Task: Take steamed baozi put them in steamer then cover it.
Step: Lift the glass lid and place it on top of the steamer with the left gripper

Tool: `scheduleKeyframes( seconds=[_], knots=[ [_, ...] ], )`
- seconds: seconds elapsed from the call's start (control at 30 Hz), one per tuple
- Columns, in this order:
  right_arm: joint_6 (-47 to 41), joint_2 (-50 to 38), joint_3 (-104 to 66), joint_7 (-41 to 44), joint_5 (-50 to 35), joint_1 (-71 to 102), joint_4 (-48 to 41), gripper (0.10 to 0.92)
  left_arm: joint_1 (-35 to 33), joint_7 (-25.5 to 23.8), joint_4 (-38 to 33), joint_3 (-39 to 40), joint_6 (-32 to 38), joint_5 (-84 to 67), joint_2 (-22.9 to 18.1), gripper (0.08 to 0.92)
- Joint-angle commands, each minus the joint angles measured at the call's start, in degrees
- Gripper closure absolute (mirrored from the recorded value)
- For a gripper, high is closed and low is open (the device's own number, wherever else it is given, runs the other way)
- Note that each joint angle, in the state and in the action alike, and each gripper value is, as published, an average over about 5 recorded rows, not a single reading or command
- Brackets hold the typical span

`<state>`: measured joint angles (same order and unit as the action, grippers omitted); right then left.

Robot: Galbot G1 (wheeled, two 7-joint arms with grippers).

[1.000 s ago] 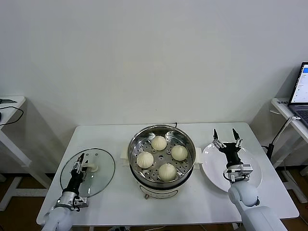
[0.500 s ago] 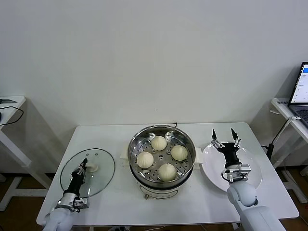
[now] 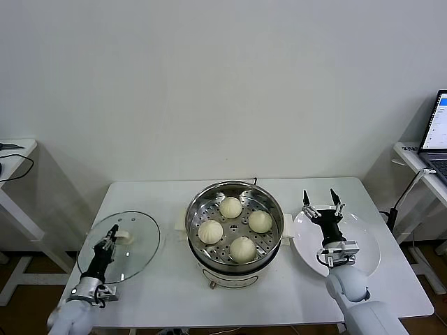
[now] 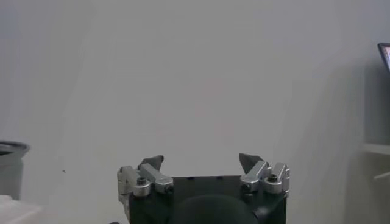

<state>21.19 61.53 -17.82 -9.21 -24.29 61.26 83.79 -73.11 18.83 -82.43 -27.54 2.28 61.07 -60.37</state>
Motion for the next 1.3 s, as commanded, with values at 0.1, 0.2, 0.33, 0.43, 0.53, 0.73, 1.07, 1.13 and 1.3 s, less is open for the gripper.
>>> scheduleKeyframes(
  seconds=[0.1,0.2,0.33,0.43,0.53,0.73,1.07,1.13,1.3],
  knots=[
    [-0.02,0.19,0.05,-0.02,0.19,0.35,0.35,0.203,-5.25,-1.07,-15.3,-9.56,-0.11,0.86,5.68,0.802],
    [0.0,0.13,0.11,-0.02,0.35,0.76,0.43,0.203,-6.81,-1.85,-20.4,-11.0,-0.67,-0.45,6.98,0.802],
    [-0.03,0.15,-0.03,-0.08,0.46,1.11,0.7,0.203,-7.75,-3.18,-27.46,-10.48,-3.0,-1.39,8.88,0.802],
    [-0.07,0.07,-0.28,-0.18,0.45,1.27,0.96,0.203,-6.49,-4.18,-31.92,-7.74,-6.13,-1.36,10.73,0.802],
    [-0.09,-0.11,-0.55,-0.3,0.51,1.45,0.96,0.203,-3.25,-4.82,-35.55,-2.17,-9.82,-2.42,12.58,0.802],
    [-0.12,-0.25,-1.06,-0.63,0.74,1.69,0.78,0.203,8.1,-4.55,-39.98,14.25,-19.35,-8.19,13.43,0.802],
    [-0.11,0.12,-2.05,-1.15,1.19,2.06,0.22,0.203,20.51,-6.0,-42.29,35.56,-31.23,-14.33,8.68,0.802],
    [-0.11,0.18,-2.18,-1.2,1.25,2.26,0.2,0.203,21.78,-6.96,-42.2,38.42,-32.66,-14.38,7.91,0.802],
    [-0.06,0.45,-2.63,-1.28,1.26,2.86,0.26,0.203,23.65,-9.22,-41.81,43.99,-33.77,-12.92,8.0,0.802]
  ],
)
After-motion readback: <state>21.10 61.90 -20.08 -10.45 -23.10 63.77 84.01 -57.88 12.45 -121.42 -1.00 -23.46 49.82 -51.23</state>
